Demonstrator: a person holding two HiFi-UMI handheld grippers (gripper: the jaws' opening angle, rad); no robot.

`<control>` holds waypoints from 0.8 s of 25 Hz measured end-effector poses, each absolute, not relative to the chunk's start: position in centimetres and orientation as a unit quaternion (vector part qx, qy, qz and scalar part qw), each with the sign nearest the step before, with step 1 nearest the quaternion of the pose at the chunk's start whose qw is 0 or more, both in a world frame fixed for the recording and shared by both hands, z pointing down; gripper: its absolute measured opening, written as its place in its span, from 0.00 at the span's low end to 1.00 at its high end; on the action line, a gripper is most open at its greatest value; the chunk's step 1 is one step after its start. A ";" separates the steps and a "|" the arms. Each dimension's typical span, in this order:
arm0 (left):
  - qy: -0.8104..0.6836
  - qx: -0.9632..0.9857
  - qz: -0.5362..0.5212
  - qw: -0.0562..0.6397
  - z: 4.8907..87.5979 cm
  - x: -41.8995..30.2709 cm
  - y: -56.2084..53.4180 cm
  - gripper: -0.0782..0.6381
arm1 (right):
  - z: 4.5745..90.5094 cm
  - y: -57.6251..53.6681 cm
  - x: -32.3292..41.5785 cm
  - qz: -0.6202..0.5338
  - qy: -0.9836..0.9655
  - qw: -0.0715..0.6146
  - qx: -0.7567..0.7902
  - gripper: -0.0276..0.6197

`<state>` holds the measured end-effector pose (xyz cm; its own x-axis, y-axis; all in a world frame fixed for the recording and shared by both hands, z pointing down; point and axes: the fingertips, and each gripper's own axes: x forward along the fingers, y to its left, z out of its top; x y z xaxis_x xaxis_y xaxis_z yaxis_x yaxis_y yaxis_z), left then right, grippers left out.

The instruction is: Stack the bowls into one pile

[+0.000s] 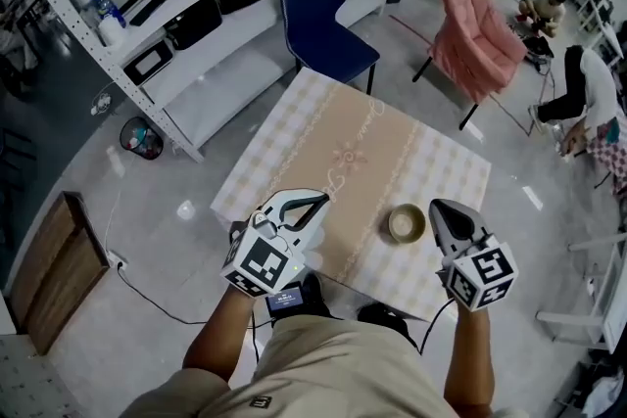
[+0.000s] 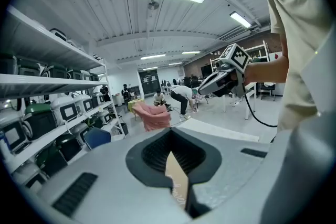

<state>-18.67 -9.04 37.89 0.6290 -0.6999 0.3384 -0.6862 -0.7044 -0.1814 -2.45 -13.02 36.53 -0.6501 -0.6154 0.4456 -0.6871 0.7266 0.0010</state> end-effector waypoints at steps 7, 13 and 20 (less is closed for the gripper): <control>0.404 -0.900 -0.159 0.030 31.0 -17.3 -7.7 0.12 | 28.1 -9.9 -2.1 0.040 -0.936 0.157 0.311 0.05; 0.423 -0.891 -0.157 0.049 27.5 -12.8 -4.9 0.12 | 24.7 -6.3 1.2 0.002 -0.950 0.137 0.279 0.05; 0.423 -0.892 -0.151 0.047 26.0 -7.3 -2.4 0.12 | 23.2 -3.3 4.4 -0.001 -0.959 0.116 0.260 0.05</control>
